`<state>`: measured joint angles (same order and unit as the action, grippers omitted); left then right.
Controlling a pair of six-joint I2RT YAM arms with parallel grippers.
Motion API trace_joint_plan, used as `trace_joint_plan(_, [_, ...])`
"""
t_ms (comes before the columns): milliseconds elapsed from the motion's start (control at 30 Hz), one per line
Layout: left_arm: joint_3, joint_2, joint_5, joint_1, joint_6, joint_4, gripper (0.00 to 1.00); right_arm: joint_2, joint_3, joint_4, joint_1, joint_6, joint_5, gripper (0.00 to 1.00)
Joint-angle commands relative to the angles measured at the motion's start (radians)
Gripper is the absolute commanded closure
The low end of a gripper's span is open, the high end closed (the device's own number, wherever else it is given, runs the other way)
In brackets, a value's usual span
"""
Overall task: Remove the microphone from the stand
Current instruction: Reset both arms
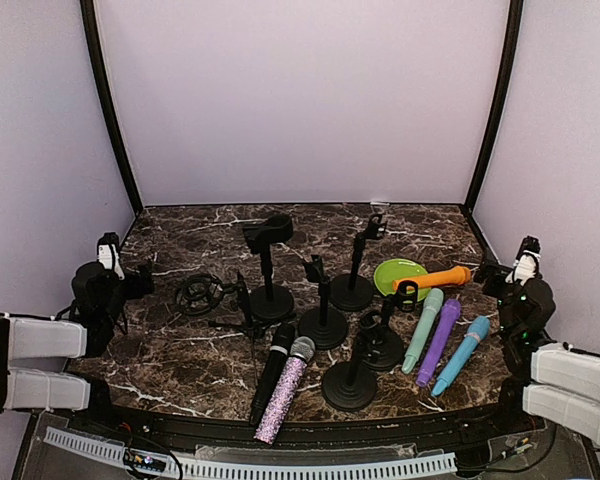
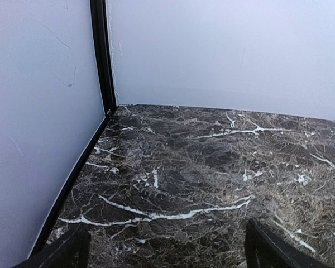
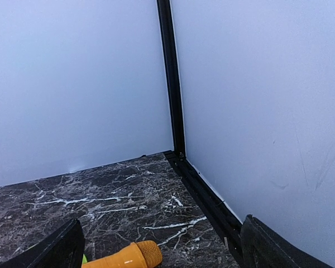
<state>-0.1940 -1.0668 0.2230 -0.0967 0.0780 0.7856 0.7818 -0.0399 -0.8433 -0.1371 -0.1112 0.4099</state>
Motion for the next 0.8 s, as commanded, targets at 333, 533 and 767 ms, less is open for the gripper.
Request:
trace_joint_plan(333, [0.013,-0.162,-0.041,0.011,-0.098,0.208,0.01,0.318,0.02,-0.341,0.014,0.047,-0.031,0.01])
trace_joint_plan(533, [0.03,-0.15,-0.03,0.011,-0.092,0.233,0.01,0.341,0.031,-0.383,0.014,0.058,0.008,0.01])
trace_joint_plan(767, [0.042,-0.143,-0.035,0.011,-0.092,0.245,0.01,0.352,0.027,-0.387,0.014,0.055,0.003,0.01])
